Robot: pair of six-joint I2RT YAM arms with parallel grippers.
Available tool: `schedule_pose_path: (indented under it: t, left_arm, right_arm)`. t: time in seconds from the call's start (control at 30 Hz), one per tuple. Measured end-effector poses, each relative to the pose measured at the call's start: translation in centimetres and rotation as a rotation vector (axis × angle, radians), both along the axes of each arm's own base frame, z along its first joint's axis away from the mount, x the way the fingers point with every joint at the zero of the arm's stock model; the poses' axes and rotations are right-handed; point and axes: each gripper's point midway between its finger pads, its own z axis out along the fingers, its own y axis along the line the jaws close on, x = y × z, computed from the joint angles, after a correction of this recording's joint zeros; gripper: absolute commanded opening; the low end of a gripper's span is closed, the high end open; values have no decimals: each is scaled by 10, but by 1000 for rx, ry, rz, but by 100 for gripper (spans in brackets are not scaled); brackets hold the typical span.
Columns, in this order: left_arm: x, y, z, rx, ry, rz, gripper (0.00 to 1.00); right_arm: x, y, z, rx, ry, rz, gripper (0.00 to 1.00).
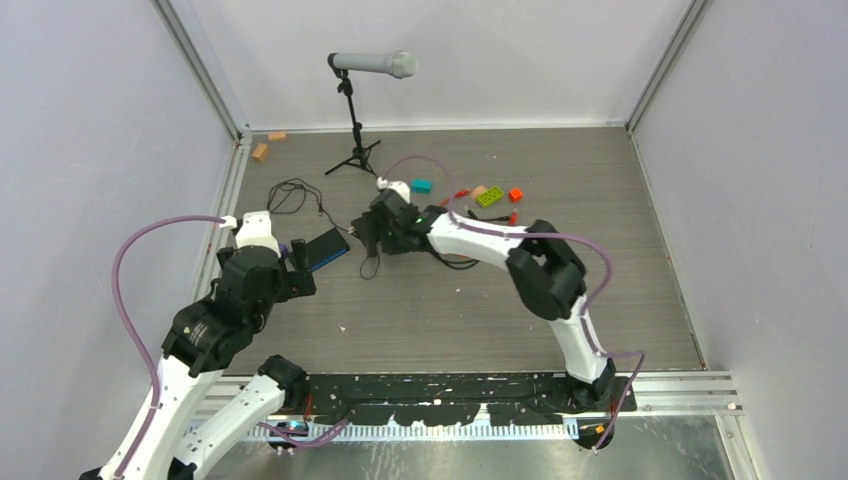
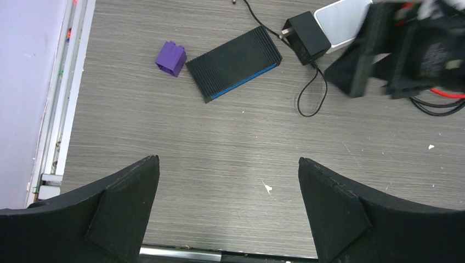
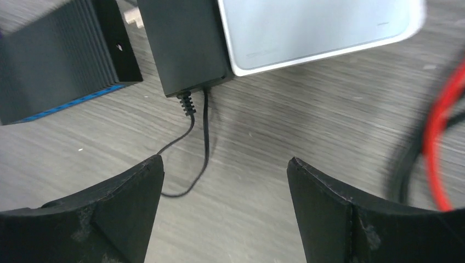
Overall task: Insert the plug into the switch port
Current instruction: Adjust the power at the center of the board.
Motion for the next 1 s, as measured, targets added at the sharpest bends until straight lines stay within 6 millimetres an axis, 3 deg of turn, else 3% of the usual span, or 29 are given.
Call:
schedule_pose_path:
  t: [0.13, 0.3, 0.4, 0.47, 0.67, 0.83, 1.0]
  left_arm:
    - [-2, 1, 2, -8, -15, 0, 100]
    - [-2, 1, 1, -7, -13, 0, 100]
    - [-2, 1, 0, -6, -12, -1, 100]
    - [-2, 1, 0, -6, -12, -1, 100]
    - [-2, 1, -1, -5, -10, -1, 100]
    - [-2, 1, -1, -4, -9, 0, 100]
    - [-2, 2, -2, -2, -5, 4, 100]
  right_arm:
    - [-4, 22, -46, -46, 51, 40, 84]
    - [7, 39, -37, 9, 32, 50, 67]
    - [8, 39, -43, 12, 45, 47, 57]
    - [8, 38, -51, 4, 55, 41, 56]
    - [2, 45, -49, 35, 75, 73, 60]
    - [-11, 56, -51, 71, 117, 159, 42]
    - [-14, 55, -58, 73, 119, 174, 5]
